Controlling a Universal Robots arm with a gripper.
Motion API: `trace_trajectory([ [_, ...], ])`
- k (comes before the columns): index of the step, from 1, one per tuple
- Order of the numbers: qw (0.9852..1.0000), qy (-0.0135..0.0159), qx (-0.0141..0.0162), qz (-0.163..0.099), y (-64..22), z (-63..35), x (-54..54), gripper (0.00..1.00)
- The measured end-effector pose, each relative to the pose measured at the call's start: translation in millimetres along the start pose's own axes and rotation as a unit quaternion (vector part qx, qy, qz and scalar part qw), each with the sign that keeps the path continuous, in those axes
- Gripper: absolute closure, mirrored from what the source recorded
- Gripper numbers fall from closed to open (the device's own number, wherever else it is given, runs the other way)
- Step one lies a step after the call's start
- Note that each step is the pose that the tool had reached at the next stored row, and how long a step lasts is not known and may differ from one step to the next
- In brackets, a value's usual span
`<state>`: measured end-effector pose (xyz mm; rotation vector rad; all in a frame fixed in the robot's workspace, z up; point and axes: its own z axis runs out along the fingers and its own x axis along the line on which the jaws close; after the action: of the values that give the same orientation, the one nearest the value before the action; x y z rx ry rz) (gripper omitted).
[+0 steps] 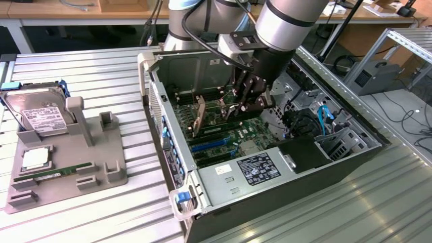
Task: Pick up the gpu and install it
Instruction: 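Insert the gpu into the slot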
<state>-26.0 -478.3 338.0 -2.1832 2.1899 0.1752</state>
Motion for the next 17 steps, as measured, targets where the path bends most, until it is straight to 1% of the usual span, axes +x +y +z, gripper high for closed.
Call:
trace_trajectory([
  [17,1.0,0.0,0.0,0.0,-0.2,3.7,7.2,0.73],
])
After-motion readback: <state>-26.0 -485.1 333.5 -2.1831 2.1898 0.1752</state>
